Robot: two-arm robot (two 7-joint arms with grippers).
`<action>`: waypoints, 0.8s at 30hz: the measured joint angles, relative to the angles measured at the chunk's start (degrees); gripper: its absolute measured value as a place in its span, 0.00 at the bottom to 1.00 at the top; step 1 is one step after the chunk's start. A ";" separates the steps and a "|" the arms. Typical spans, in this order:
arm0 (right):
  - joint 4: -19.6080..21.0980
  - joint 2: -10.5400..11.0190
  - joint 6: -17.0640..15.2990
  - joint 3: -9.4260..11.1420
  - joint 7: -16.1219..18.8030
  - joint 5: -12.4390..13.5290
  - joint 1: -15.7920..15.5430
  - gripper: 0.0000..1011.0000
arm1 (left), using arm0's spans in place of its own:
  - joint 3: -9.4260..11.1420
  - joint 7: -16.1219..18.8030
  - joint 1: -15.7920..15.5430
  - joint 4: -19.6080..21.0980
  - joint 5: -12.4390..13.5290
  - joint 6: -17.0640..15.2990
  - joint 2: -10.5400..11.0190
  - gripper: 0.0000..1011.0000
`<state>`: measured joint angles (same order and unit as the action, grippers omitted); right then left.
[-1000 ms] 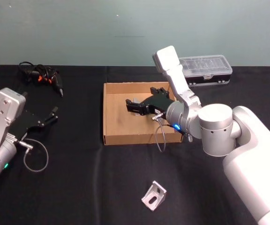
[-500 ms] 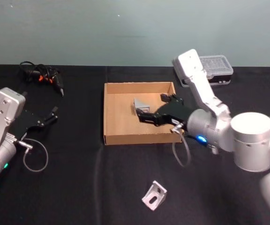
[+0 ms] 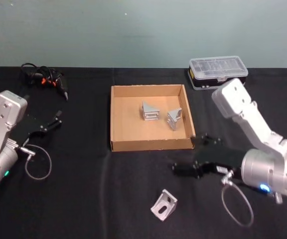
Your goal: Use one hand to pick up the angle iron from the table and place it into the box.
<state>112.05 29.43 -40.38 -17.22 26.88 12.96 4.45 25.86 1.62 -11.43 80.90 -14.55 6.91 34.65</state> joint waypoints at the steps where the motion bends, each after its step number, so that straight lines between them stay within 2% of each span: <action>1: 0.70 0.59 -0.53 -0.09 0.13 0.05 -0.37 0.99 | 0.00 0.00 0.01 0.00 0.00 0.00 0.00 0.99; 5: 2.93 2.42 -3.53 -1.08 0.50 0.29 -1.32 0.99 | 0.00 0.00 0.00 0.00 0.00 0.00 0.00 0.99; 11: 3.76 3.46 -6.63 -3.81 0.75 0.51 -1.02 0.99 | 0.00 0.00 0.00 0.00 0.00 0.00 0.00 0.99; 19: 2.19 2.91 -10.66 -6.98 0.62 0.67 0.88 0.99 | 0.00 0.00 0.00 0.00 0.00 0.00 0.00 0.99; 24: 1.19 2.35 -11.26 -8.02 0.07 -0.07 1.66 0.99 | 0.00 0.00 0.00 0.00 0.00 0.00 0.00 0.99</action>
<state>113.24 31.78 -51.65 -25.25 26.95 12.89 6.11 25.86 1.62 -11.43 80.90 -14.55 6.91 34.64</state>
